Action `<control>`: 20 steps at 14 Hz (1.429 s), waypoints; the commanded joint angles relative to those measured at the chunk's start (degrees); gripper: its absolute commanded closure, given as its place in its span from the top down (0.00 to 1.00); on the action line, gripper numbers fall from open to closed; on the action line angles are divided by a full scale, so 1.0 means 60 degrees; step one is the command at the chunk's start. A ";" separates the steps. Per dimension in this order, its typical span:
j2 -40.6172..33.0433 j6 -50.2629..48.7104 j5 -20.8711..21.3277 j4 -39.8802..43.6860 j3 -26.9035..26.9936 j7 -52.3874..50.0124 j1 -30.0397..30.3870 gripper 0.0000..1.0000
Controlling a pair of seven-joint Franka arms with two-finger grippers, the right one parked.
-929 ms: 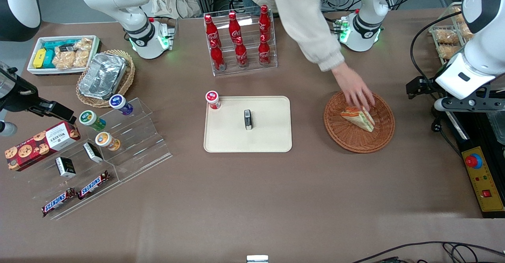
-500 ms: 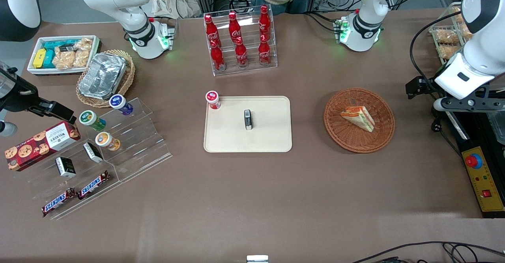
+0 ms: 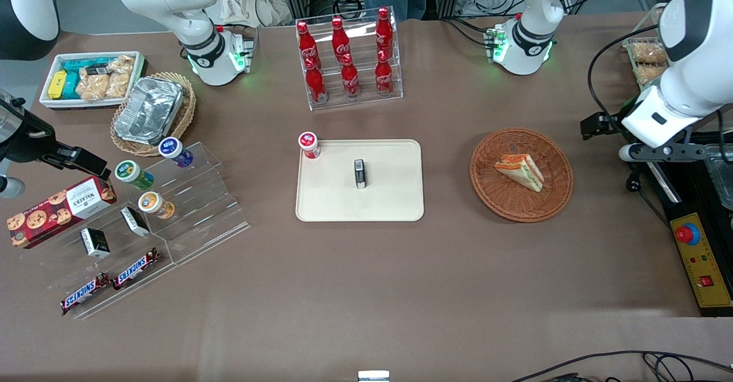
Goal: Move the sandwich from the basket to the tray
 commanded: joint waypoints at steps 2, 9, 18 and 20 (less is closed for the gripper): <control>-0.0806 0.1012 -0.0157 -0.1526 -0.0009 -0.2309 -0.0173 1.00; -0.0381 0.2825 -0.0331 -0.2960 -0.0126 -0.6400 -0.0510 1.00; 0.0937 0.4424 -0.0186 -0.3533 -0.0141 -0.9611 -0.1390 0.99; 0.0952 0.4586 -0.0171 -0.3825 -0.0141 -0.9642 -0.1404 0.99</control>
